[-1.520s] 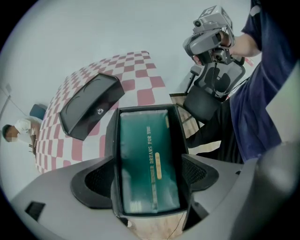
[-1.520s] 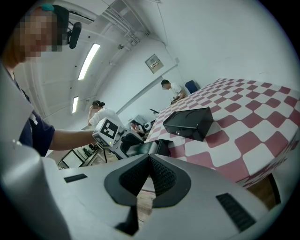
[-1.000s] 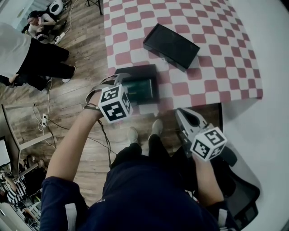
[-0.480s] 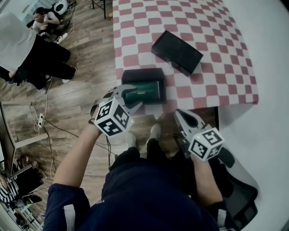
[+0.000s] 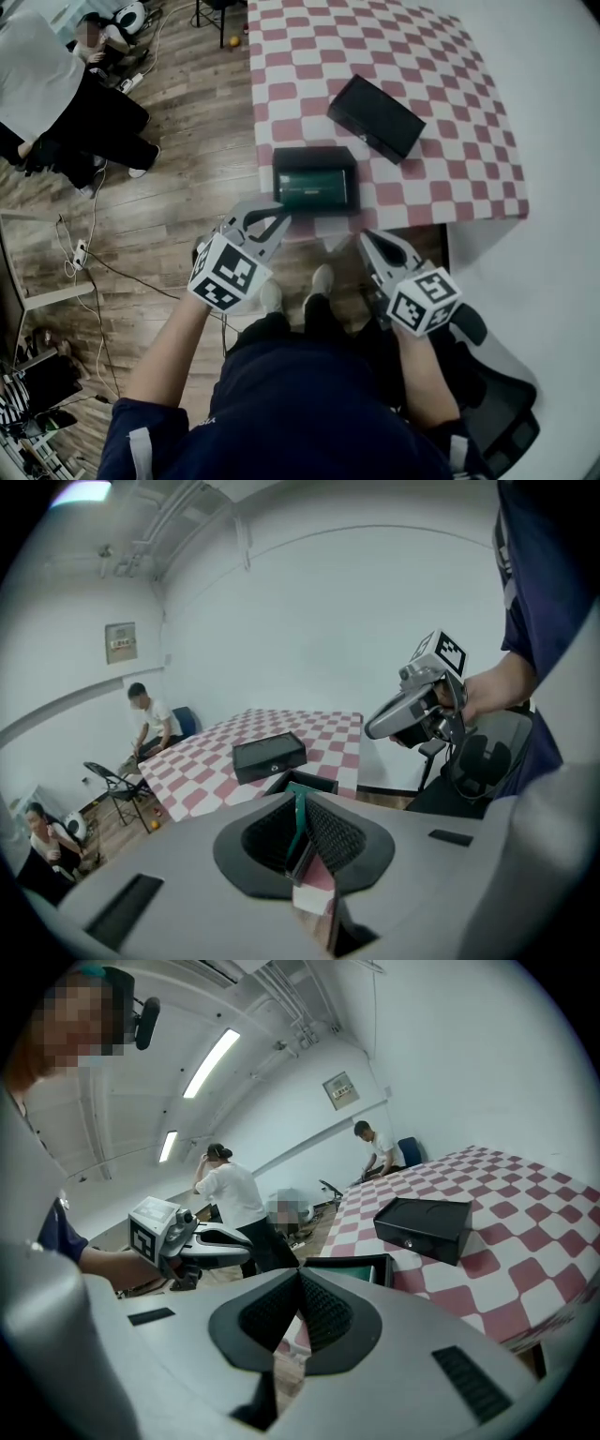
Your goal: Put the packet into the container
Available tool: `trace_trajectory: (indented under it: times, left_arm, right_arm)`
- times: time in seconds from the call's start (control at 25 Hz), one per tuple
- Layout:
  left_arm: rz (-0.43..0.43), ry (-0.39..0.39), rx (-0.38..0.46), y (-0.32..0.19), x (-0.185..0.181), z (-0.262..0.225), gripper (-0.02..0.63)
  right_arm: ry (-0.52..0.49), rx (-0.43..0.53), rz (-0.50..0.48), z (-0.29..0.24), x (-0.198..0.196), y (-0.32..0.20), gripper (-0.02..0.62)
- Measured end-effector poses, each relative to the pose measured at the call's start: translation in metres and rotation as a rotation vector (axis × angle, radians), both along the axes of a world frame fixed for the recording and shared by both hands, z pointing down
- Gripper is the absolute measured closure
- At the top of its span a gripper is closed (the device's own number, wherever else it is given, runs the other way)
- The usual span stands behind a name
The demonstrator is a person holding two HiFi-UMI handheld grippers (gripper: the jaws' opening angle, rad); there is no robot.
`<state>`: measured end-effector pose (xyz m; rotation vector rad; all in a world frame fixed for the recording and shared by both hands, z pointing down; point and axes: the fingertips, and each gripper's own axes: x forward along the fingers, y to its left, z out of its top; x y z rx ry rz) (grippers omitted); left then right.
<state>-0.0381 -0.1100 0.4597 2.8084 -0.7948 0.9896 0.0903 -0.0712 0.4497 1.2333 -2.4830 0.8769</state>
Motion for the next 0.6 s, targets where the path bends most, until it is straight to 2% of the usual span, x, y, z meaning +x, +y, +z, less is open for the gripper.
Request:
trace_trajectory:
  times: [0.2,0.32,0.48,0.6]
  left_arm:
    - [-0.058,0.124,-0.029,0.018,-0.019,-0.014,0.569]
    - [-0.087,0.168,-0.033,0.027,-0.034,-0.020,0.572]
    - [-0.139,0.292,-0.082,0.036,-0.053,-0.030,0.580]
    - [-0.165,0.336,-0.087,0.040,-0.067,-0.034,0.581]
  right_arm:
    - [0.004,0.019,-0.013,-0.009,-0.024,0.007,0.578]
    - [0.016,0.038,-0.026,-0.015,-0.038,0.010,0.578]
    - [0.030,0.060,-0.040,-0.024,-0.056,0.014,0.578]
    - [0.035,0.069,-0.057,-0.024,-0.069,0.019,0.578]
